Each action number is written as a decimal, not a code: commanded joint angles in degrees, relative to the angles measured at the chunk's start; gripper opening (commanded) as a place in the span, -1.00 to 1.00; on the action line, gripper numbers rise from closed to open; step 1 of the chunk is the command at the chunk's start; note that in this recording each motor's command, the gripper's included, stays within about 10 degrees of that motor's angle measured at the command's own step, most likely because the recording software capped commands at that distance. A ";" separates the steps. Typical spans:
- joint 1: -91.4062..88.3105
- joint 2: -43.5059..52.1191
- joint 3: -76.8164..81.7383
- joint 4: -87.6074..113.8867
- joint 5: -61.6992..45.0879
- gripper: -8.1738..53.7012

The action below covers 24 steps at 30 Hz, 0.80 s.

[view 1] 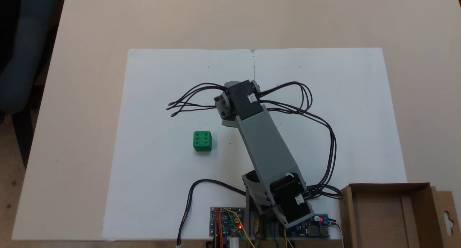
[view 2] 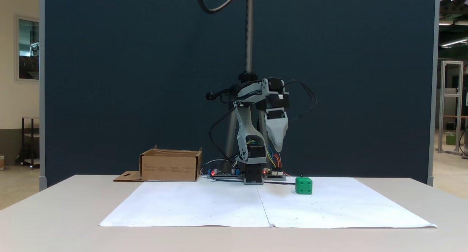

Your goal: Grasp a green dice and put it in the bin.

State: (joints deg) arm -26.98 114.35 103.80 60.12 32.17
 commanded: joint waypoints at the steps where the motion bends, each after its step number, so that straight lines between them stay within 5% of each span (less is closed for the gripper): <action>1: -3.08 -0.44 -4.57 2.02 8.61 0.67; 17: -18.02 -1.76 -3.25 1.41 14.77 0.67; 24: -18.28 6.50 0.70 0.44 15.03 0.64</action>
State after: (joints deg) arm -45.09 118.12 104.33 60.03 42.19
